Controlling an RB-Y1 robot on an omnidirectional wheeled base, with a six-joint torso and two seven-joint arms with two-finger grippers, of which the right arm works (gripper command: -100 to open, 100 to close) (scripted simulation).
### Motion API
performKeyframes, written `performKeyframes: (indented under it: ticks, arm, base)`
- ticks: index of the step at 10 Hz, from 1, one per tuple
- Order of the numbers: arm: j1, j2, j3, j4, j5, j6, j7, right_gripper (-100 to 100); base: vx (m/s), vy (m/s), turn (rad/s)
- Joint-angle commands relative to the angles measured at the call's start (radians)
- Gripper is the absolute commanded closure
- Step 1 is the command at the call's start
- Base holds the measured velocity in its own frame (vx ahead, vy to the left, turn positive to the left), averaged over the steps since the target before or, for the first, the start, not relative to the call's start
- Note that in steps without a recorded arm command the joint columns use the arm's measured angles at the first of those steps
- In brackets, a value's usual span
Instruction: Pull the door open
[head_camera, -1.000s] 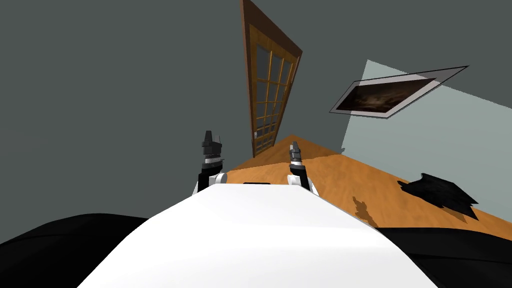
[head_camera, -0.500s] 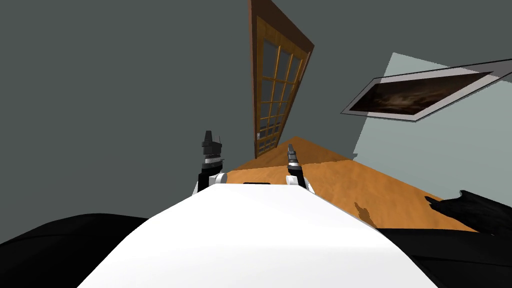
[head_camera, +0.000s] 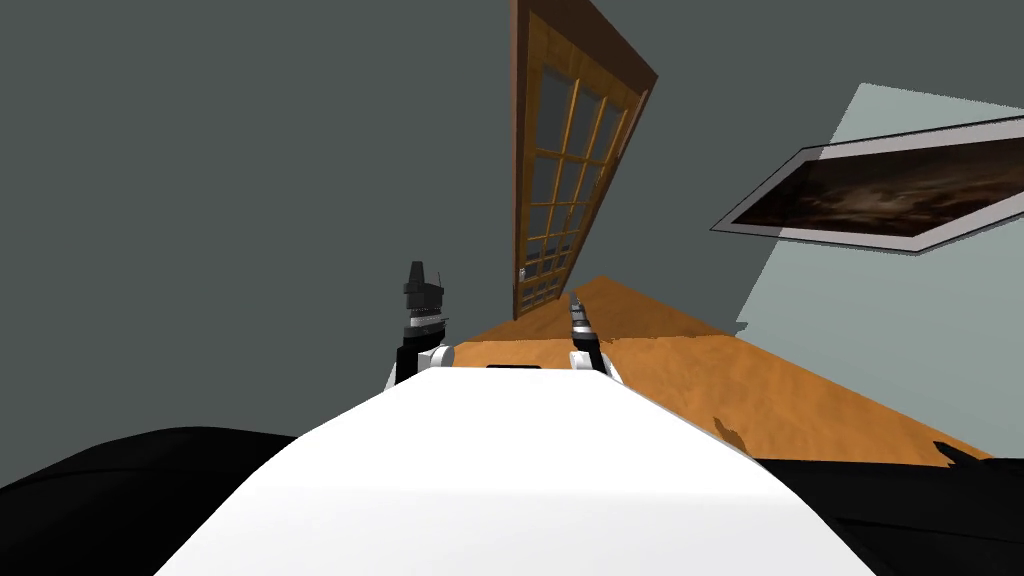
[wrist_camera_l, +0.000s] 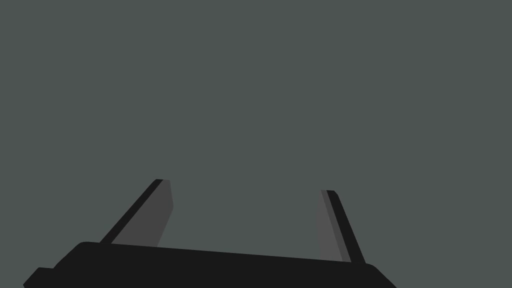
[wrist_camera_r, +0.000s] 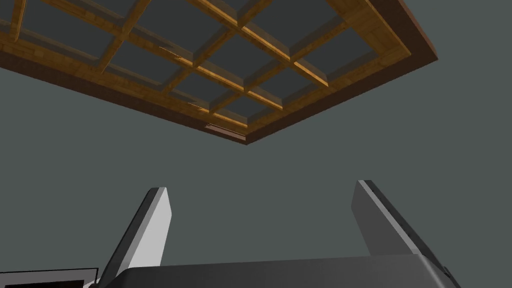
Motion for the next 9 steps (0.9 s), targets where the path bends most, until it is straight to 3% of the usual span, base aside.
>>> performKeyframes:
  ticks: [1,9]
  arm:
    - [-0.007,-0.003,0.001,0.029,0.000,-0.013,0.019,-100]
    - [-0.081,-0.033,0.020,0.268,0.000,-0.086,0.226,-100]
  base:
    - [0.057,-0.019,0.046]
    - [0.089,-0.021,0.132]
